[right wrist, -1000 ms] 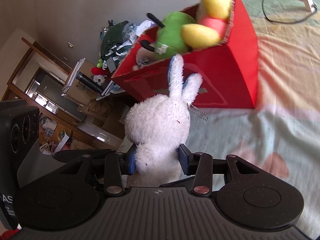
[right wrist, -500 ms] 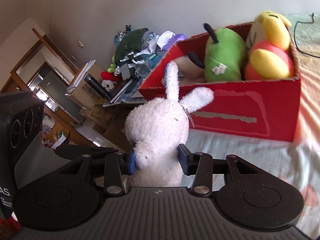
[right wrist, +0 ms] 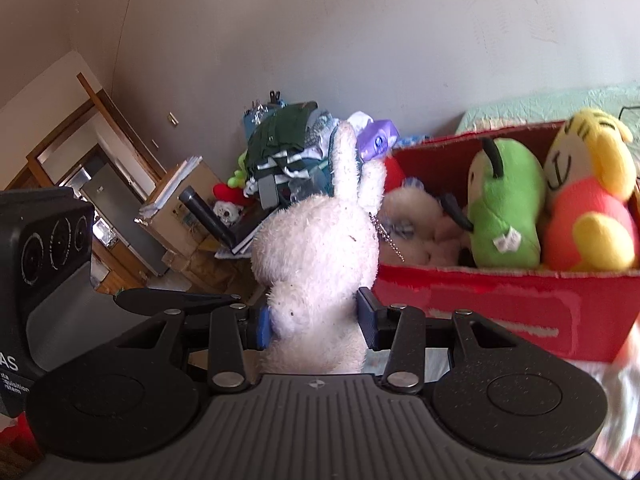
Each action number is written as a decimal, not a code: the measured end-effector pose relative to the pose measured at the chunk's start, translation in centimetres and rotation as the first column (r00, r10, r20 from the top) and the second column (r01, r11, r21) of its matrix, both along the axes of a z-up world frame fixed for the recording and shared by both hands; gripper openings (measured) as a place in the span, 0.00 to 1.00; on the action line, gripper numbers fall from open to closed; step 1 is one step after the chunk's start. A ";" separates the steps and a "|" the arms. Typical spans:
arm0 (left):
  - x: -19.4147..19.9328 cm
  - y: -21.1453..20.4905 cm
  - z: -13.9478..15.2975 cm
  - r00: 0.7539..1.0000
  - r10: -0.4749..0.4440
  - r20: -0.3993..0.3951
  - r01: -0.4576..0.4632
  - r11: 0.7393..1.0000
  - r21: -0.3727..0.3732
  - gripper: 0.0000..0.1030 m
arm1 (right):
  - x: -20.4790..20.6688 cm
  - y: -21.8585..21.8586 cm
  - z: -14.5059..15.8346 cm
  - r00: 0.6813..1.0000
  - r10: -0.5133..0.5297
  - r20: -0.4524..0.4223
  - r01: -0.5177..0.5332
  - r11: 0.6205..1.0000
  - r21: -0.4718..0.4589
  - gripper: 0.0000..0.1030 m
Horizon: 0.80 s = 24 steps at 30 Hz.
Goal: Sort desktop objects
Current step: 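Lower the white bunny into the red box beside the green pickle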
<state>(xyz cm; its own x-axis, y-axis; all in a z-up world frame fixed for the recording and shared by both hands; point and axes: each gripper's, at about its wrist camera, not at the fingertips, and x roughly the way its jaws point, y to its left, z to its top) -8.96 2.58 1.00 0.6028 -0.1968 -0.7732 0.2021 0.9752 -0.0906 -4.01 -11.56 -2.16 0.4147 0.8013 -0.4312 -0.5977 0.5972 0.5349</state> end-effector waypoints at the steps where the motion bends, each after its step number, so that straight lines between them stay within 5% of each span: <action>1: 0.3 0.3 0.3 1.000 0.000 0.010 0.000 1.000 -0.001 0.60 | 0.4 0.3 0.3 1.000 -0.003 0.006 0.003 1.000 0.005 0.44; 12: 5.4 2.4 2.0 0.997 -0.011 0.071 0.013 1.000 -0.025 0.60 | 4.5 1.8 1.3 0.997 -0.069 0.038 0.068 0.997 0.030 0.44; 24: 11.0 3.3 -1.1 1.000 -0.024 0.014 0.024 0.999 -0.045 0.60 | 8.4 2.7 -1.2 0.992 -0.123 -0.030 0.123 0.992 -0.006 0.44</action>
